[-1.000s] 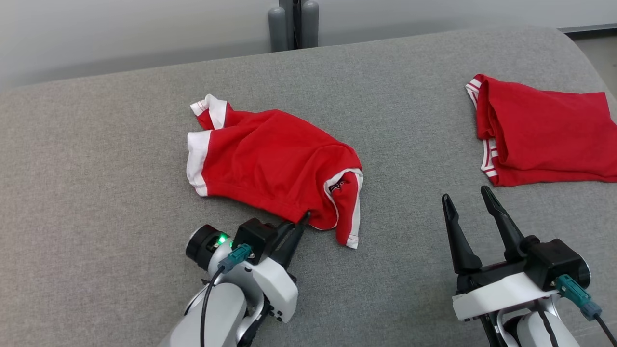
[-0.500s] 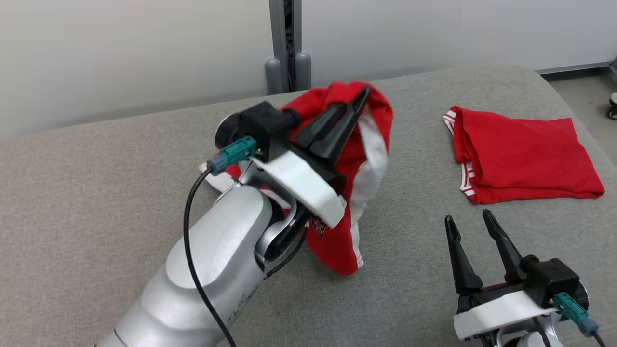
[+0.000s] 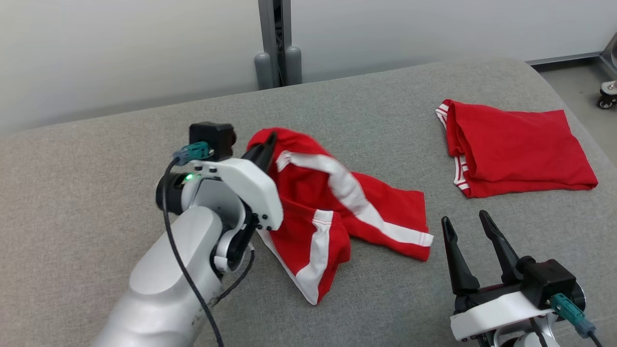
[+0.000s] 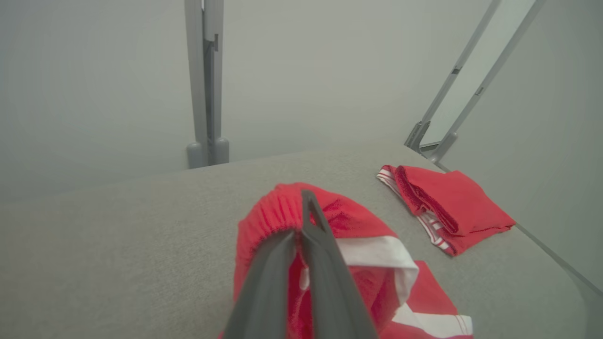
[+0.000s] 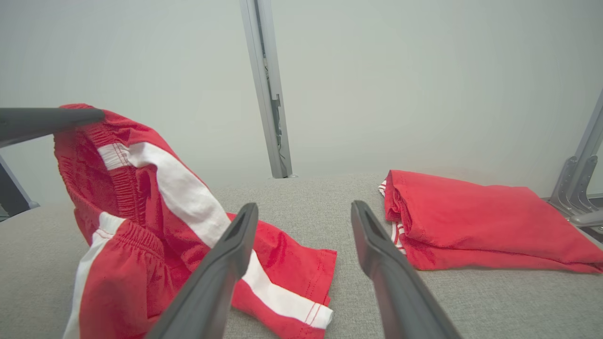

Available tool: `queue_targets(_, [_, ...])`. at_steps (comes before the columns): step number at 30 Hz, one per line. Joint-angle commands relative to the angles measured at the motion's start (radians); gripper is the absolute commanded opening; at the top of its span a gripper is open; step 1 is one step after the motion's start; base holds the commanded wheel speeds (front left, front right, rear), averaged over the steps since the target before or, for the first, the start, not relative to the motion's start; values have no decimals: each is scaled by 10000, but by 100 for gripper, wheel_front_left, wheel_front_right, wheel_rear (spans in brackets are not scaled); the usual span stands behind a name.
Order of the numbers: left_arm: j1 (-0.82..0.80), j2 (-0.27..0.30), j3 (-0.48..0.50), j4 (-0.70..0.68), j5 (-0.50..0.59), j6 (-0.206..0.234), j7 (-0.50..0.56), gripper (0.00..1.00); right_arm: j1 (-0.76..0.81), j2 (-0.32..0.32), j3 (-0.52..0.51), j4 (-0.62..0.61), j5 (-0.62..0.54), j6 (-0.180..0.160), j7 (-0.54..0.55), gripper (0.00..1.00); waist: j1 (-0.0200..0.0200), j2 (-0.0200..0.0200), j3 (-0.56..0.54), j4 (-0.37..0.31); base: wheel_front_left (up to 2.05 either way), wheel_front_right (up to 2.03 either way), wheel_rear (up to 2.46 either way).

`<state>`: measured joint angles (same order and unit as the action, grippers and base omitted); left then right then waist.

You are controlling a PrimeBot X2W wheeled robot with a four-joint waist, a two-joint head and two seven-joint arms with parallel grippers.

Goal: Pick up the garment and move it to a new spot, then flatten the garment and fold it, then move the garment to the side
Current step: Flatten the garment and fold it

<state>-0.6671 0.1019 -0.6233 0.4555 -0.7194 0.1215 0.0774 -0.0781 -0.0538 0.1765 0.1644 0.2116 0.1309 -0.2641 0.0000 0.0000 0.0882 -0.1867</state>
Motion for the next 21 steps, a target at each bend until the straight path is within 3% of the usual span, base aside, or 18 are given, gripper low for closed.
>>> queue_targets(1, [136, 162, 197, 527, -97, -23, -202, 0, -109, -8, 8, -41, -49, -2, 3, 100, 0, 0, 133, 7, 0, 0, 0])
queue_targets(8, [416, 398, 625, 2479, -456, -365, -1030, 0, -146, -1, 74, 14, -110, -2, 3, 100, 0, 0, 360, 172, 0, 0, 0])
queue_targets(10, [383, 415, 648, 2827, -388, -496, -1396, 100, -183, 2, 114, 39, -106, -2, 3, 100, 0, 0, 391, 230, 0, 0, 0])
queue_targets(16, [340, 296, 640, 3072, -337, -1005, -2487, 100, -151, 3, 126, 64, -103, -2, 3, 100, 0, 0, 406, 448, 0, 0, 0])
queue_targets(21, [826, 340, 645, 2588, -244, -1008, -2969, 100, -38, 3, 96, 82, -121, -2, 3, 100, 0, 0, 336, 590, 0, 0, 0])
